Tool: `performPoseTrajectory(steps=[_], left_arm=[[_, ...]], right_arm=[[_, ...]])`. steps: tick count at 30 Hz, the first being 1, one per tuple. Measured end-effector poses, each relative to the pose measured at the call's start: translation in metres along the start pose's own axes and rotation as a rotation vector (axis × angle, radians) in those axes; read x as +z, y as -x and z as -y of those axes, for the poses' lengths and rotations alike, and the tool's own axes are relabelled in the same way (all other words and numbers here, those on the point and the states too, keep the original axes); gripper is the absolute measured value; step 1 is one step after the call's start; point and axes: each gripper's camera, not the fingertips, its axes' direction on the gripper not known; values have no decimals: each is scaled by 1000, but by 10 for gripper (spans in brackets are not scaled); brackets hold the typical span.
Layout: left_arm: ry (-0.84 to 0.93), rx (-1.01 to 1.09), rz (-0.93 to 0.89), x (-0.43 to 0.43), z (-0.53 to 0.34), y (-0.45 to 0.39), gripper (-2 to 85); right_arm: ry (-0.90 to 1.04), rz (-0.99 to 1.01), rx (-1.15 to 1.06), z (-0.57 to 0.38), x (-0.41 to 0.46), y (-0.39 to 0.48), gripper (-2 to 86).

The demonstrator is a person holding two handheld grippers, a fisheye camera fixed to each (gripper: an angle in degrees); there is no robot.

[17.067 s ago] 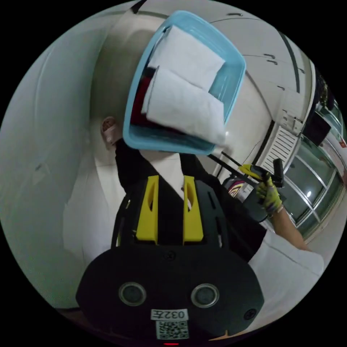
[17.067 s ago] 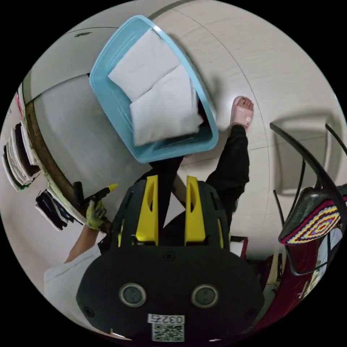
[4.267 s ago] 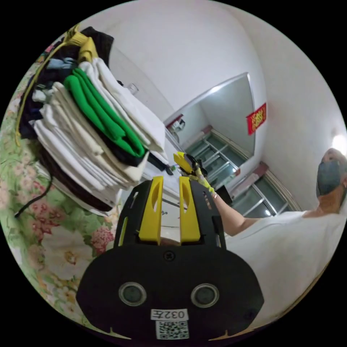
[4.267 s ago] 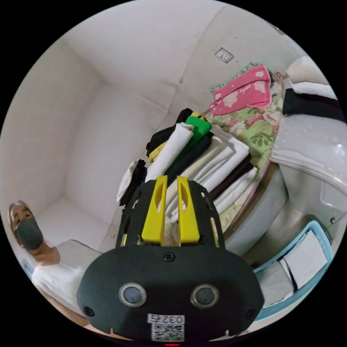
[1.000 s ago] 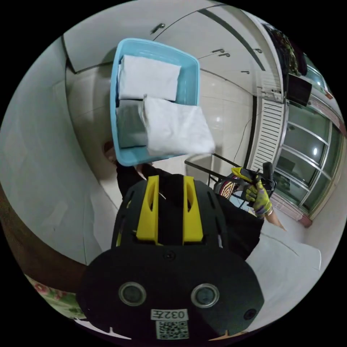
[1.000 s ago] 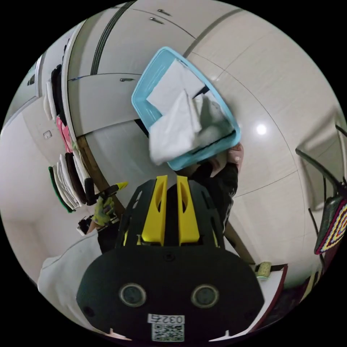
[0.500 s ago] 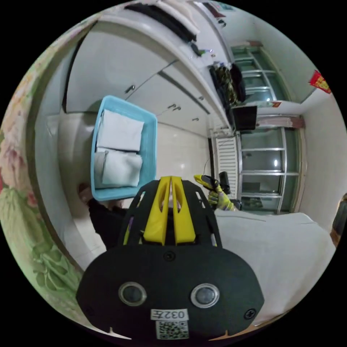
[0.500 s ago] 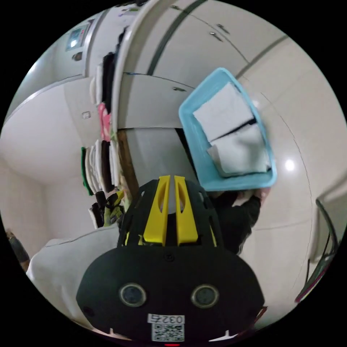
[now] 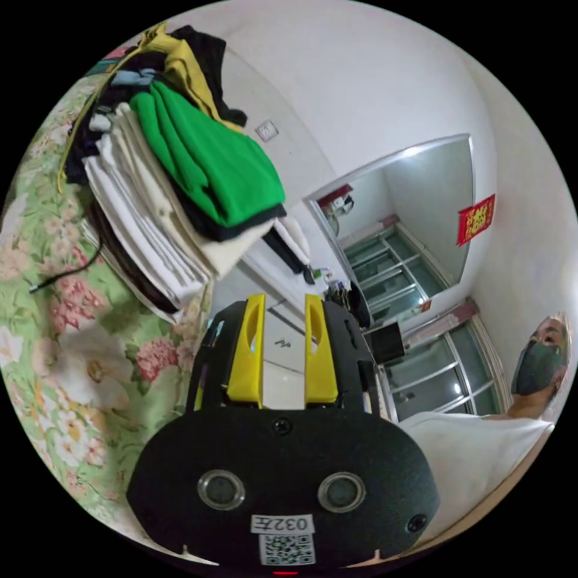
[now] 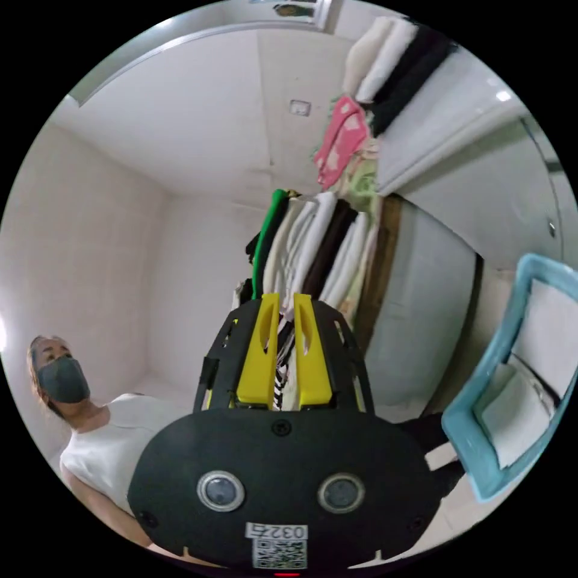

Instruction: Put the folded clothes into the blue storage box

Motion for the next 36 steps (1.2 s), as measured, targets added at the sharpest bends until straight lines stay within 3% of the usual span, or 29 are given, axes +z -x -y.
performPoseTrajectory(steps=[4,11,16,25,27,36], left_arm=[[-73,-31,-73,-34,-1,30,79],[-87,-20,-175,-50,-36,70,77],[-86,45,-67,-58,-59,71,80],[-43,62,-123,-33,-93,82,87],[-49,95,-81,-29,-100,73,90],[-293,346,423,-48,-145,10,133]], right_arm=[[119,41,-89,51,74,47,71],[230,-165,-105,115,178,86,102],[297,-162,-36,115,221,81,102],[394,-267,-94,83,272,118,49],[391,-277,-122,77,275,135,47],[436,-128,-205,50,311,224,44]])
